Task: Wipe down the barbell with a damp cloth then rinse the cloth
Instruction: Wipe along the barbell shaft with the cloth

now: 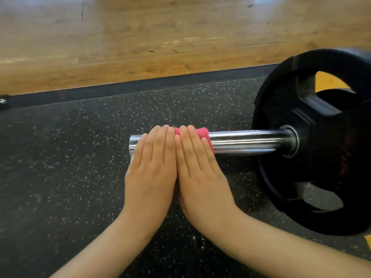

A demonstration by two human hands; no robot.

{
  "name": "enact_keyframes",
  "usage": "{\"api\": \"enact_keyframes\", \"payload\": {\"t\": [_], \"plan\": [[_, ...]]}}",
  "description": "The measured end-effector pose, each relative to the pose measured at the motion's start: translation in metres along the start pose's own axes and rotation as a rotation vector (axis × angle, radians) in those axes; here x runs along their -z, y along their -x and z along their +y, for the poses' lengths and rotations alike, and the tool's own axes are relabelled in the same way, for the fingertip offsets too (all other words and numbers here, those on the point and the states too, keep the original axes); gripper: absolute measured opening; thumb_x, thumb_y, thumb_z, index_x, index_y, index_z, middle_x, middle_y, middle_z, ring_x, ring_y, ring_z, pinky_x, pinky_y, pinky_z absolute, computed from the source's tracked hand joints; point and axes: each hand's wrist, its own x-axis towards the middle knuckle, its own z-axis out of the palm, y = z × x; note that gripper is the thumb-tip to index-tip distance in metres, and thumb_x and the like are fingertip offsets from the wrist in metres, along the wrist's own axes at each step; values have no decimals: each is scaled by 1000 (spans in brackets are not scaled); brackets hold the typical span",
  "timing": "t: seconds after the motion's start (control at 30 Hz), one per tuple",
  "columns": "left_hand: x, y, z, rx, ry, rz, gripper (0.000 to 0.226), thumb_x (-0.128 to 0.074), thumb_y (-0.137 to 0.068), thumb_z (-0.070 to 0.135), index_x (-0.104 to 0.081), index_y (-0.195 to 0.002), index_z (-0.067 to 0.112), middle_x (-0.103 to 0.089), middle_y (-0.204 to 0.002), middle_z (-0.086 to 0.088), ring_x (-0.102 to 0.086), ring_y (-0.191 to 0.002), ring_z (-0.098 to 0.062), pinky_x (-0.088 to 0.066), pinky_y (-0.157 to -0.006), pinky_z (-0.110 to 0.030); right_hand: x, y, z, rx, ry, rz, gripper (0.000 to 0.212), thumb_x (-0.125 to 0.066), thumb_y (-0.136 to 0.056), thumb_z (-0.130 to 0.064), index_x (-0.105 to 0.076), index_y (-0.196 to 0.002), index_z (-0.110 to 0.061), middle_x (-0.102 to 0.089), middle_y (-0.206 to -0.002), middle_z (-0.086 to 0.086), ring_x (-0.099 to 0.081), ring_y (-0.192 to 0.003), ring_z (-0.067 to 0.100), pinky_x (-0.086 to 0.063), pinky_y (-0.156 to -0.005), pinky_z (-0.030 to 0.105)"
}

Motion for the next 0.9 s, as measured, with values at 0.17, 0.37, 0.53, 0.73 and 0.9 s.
{"api": "enact_keyframes", "payload": {"t": [0.17,0.37,0.53,0.73,0.9], "plan": [[0,3,-8,22,50,-8,51,-49,-90,2,-40,-139,-6,-46,-140,-22,-42,-133,-35,-29,-113,-47,-3,-2,3,76,23,3,70,-44,-91,-17,-15,-150,5,-11,-158,21,-9,-148,33,-8,-120,45],[-6,-14,38,-47,211,68,48,-36,-92,4,-42,-138,-6,-47,-139,-20,-42,-132,-34,-32,-112,-47,5,21,53,14,-50,54,66,-45,-86,-5,-24,-147,6,-19,-157,20,-15,-147,31,-21,-118,46],[-10,-38,92,-210,204,61,49,-31,-92,8,-45,-136,-6,-51,-136,-21,-48,-128,-34,-36,-110,-45,16,48,98,-190,-39,-13,86,-64,-80,-7,-15,-150,3,-10,-160,18,-6,-149,28,-19,-119,45],[-12,-39,89,-278,136,36,50,-32,-92,9,-43,-139,-5,-50,-138,-20,-47,-129,-33,-37,-110,-43,13,47,81,-273,-113,-7,85,-63,-83,-14,-13,-150,6,-6,-159,21,-2,-148,32,-14,-117,46],[-4,-26,50,-194,107,-6,46,-42,-91,4,-45,-135,-8,-52,-133,-23,-50,-124,-36,-40,-107,-45,7,27,50,-178,-112,-2,79,-59,-84,-15,-18,-149,5,-12,-159,20,-7,-148,33,-15,-118,48]]}}
